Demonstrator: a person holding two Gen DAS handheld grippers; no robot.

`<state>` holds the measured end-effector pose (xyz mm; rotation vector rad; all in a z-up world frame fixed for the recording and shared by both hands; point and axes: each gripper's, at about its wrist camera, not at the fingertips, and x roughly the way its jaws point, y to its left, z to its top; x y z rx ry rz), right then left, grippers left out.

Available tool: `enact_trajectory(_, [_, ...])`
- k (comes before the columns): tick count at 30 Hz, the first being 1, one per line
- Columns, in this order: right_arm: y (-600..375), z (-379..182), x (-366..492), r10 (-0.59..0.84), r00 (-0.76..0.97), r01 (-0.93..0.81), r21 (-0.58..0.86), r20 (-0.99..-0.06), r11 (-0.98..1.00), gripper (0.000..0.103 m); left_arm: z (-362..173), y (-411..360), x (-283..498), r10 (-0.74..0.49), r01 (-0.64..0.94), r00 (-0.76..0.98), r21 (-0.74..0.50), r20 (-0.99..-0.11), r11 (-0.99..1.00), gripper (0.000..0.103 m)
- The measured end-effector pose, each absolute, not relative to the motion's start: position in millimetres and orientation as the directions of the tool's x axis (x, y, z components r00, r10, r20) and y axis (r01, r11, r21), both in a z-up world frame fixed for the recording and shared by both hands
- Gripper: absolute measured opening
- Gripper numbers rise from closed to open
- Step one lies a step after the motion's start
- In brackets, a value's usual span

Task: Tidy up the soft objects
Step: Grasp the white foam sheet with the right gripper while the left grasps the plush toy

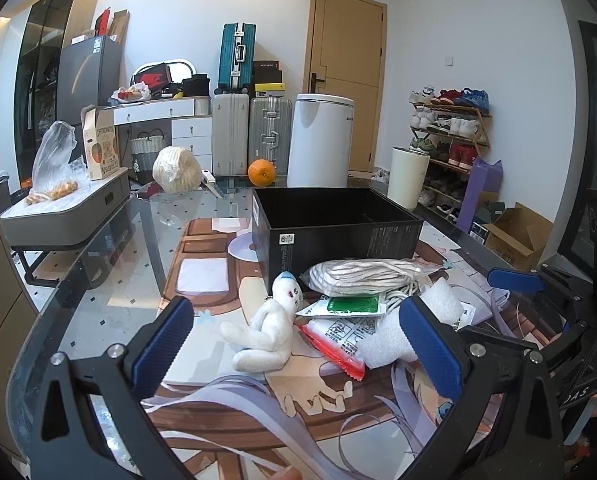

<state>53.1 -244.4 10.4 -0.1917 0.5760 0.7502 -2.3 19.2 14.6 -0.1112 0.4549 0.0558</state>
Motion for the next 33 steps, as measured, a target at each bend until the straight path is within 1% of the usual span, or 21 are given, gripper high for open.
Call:
enact_trajectory(3, [-240.6,10.4,53.7,0.595,0.569,-0.700,0.045,-0.567,0.713,0.102,15.7,21.6,-3.1,0.040,-0.091,0.898,-0.097,-0.437,0.991,0.103])
enact_trajectory(12, [-218.6,3.5,49.6,0.592,0.537,-0.740,0.001,-0.601,0.672,0.102,15.8,35.5,-3.4,0.064,-0.124,0.897,-0.110,-0.437,0.986,0.103])
enact_trajectory(16, [-208.9,0.2,48.0,0.588,0.530,-0.752,-0.017,-0.611,0.659,0.102,12.2,39.6,0.0,0.068,-0.130,0.886,-0.105,-0.459,0.986,0.103])
enact_trajectory(20, [-198.1,-2.9,50.5,0.572,0.530,-0.748,-0.028,-0.626,0.663,0.102,9.8,39.8,0.0,0.087,-0.143,0.886,-0.089,-0.456,0.986,0.103])
enact_trajectory(25, [-189.9,-7.0,54.1,0.563,0.525,-0.744,-0.022,-0.639,0.668,0.102,9.6,46.4,-0.6,0.087,-0.154,0.883,-0.111,-0.462,0.982,0.103])
enact_trajectory(29, [-185.2,-9.9,55.6,0.548,0.528,-0.736,-0.028,-0.648,0.676,0.102,8.1,48.3,-1.8,0.104,-0.166,0.877,-0.092,-0.469,0.982,0.103])
enact_trajectory(33, [-178.9,-12.5,59.3,0.534,0.534,-0.723,-0.028,-0.655,0.690,0.102,3.9,55.0,1.2,0.075,-0.163,0.867,-0.137,-0.493,0.977,0.103])
